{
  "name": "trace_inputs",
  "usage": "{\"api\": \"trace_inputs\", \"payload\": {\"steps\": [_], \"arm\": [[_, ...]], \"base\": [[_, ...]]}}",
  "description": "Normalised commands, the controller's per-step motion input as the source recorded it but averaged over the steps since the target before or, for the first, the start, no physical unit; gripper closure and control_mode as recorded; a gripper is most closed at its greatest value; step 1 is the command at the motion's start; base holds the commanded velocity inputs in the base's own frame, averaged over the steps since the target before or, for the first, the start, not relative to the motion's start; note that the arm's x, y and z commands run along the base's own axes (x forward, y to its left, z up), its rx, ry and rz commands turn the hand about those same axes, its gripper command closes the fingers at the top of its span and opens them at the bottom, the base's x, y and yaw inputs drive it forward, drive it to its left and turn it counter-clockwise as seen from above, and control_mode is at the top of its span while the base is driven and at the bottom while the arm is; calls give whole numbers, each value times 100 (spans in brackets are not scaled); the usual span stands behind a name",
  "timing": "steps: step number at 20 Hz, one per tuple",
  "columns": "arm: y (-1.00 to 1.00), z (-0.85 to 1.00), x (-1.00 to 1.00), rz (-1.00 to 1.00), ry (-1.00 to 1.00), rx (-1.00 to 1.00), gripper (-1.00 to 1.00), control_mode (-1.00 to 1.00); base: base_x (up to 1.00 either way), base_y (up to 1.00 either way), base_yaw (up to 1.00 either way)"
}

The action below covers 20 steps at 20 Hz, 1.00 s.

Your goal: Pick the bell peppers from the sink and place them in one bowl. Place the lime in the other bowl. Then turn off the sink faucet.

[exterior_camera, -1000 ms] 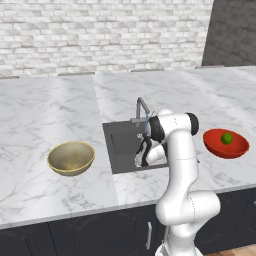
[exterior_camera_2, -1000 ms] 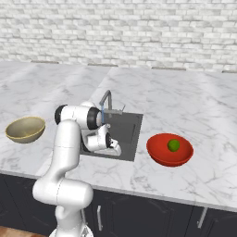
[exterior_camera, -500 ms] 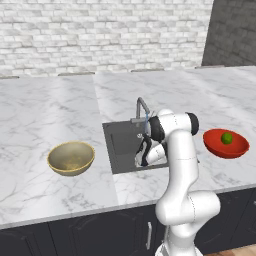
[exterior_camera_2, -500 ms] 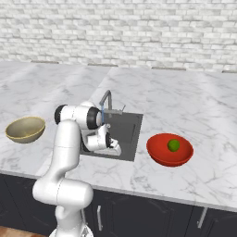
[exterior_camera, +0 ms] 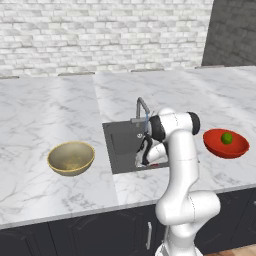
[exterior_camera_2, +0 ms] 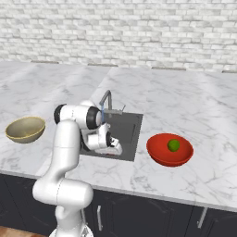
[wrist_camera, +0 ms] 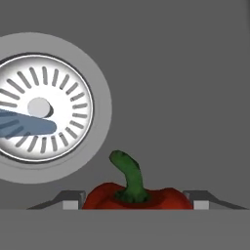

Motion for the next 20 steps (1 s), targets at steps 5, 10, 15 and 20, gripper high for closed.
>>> {"api": "trace_inputs", "payload": {"steps": [5,10,15,20], "arm": [[-7,38,0,0,0,0,100,-100],[-2,39,-6,0,0,0,100,-100],[0,33,-5,0,-2,0,100,-100],[0,45,0,0,0,0,100,-100]], "base": [[0,0,0],[0,0,0],[0,0,0],[0,0,0]]}}
